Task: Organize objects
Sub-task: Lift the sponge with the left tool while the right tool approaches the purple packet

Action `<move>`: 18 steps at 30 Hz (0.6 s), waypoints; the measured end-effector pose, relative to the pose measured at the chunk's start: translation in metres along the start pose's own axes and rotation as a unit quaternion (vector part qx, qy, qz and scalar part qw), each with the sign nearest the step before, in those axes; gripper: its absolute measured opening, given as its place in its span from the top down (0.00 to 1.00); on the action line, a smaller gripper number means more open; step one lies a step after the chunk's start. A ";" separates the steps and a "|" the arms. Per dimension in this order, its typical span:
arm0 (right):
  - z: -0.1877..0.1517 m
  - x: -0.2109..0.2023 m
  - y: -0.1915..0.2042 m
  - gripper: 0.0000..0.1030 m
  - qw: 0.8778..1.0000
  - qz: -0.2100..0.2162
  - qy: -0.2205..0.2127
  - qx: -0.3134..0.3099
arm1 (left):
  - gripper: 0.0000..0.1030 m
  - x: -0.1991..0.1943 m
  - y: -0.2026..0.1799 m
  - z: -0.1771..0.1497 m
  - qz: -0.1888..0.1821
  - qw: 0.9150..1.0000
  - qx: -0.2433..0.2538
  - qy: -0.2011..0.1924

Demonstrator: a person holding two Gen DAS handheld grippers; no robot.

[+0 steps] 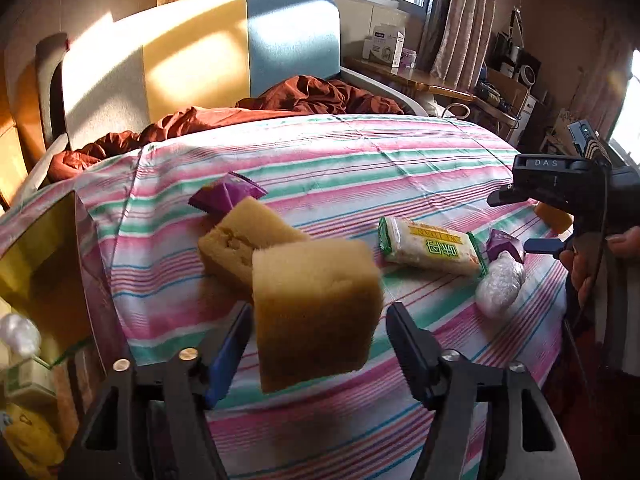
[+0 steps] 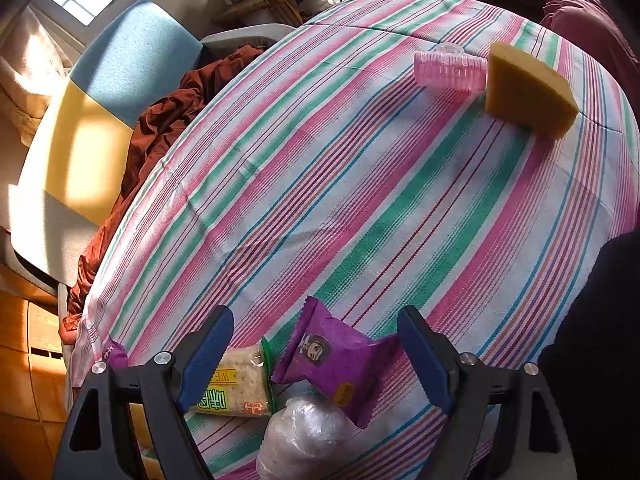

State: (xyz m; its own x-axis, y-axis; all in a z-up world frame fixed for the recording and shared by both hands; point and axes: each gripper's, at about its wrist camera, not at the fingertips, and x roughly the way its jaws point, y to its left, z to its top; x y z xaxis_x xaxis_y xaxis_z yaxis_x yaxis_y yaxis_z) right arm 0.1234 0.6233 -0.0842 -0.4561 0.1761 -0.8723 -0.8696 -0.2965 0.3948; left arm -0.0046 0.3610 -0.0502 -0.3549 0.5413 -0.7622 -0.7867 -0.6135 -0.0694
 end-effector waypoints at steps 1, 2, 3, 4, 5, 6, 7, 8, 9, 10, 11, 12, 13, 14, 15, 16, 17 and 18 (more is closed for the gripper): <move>-0.001 0.001 0.000 0.17 1.000 0.003 0.000 0.001 | 0.19 0.000 0.003 0.009 0.005 1.000 0.007 -0.001; -0.002 0.003 0.000 0.17 1.000 0.006 0.000 0.002 | 0.20 -0.002 0.006 0.016 0.006 1.000 0.010 -0.008; -0.004 0.004 -0.001 0.17 1.000 0.010 0.001 0.004 | 0.25 -0.003 0.011 0.022 0.000 1.000 0.015 -0.008; -0.005 0.006 0.000 0.17 1.000 0.013 0.003 0.005 | 0.28 -0.001 0.013 0.027 -0.010 1.000 0.020 0.001; -0.005 0.007 0.000 0.17 1.000 0.016 0.005 0.005 | 0.30 0.003 0.015 0.028 -0.019 0.999 0.026 0.015; -0.005 0.007 -0.001 0.17 1.000 0.019 0.006 0.006 | 0.30 0.006 0.017 0.029 -0.028 0.999 0.030 0.030; -0.006 0.008 -0.002 0.17 1.000 0.023 0.007 0.006 | 0.29 0.008 0.018 0.027 -0.029 0.998 0.032 0.035; -0.005 0.008 -0.002 0.17 1.000 0.026 0.008 0.007 | 0.27 0.009 0.019 0.023 -0.022 0.999 0.034 0.036; -0.006 0.008 -0.002 0.17 1.000 0.028 0.009 0.007 | 0.25 0.012 0.020 0.020 -0.013 0.998 0.036 0.042; -0.006 0.009 -0.002 0.17 0.999 0.030 0.010 0.008 | 0.25 0.015 0.022 0.017 -0.009 0.998 0.032 0.047; -0.006 0.010 -0.002 0.17 0.999 0.032 0.011 0.008 | 0.25 0.017 0.023 0.013 -0.008 0.998 0.024 0.049; -0.006 0.010 -0.002 0.17 0.999 0.034 0.012 0.008 | 0.24 0.020 0.023 0.011 -0.013 0.998 0.015 0.051; -0.006 0.010 -0.002 0.17 0.999 0.034 0.012 0.007 | 0.24 0.023 0.023 0.010 -0.019 0.998 0.007 0.055; -0.007 0.011 -0.002 0.17 0.999 0.035 0.012 0.007 | 0.23 0.027 0.023 0.010 -0.016 0.998 -0.001 0.057; -0.006 0.010 -0.003 0.17 0.999 0.036 0.012 0.007 | 0.23 0.030 0.022 0.009 -0.005 0.998 -0.009 0.057; -0.006 0.009 -0.003 0.17 0.999 0.037 0.011 0.008 | 0.23 0.035 0.022 0.008 0.004 0.998 -0.018 0.058; -0.006 0.009 -0.004 0.17 0.999 0.038 0.010 0.009 | 0.34 0.040 0.024 0.008 0.012 0.998 -0.030 0.059; -0.005 0.008 -0.004 0.17 0.999 0.039 0.010 0.009 | 0.48 0.043 0.024 0.007 0.012 0.997 -0.041 0.059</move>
State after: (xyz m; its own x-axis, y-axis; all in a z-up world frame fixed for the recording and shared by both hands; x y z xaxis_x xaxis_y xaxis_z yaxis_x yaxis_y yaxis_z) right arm 0.1244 0.6208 -0.0939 -0.5195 0.1349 -0.8438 -0.8348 -0.2909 0.4675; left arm -0.0424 0.3731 -0.0799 -0.3081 0.4569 -0.8345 -0.7323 -0.6738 -0.0986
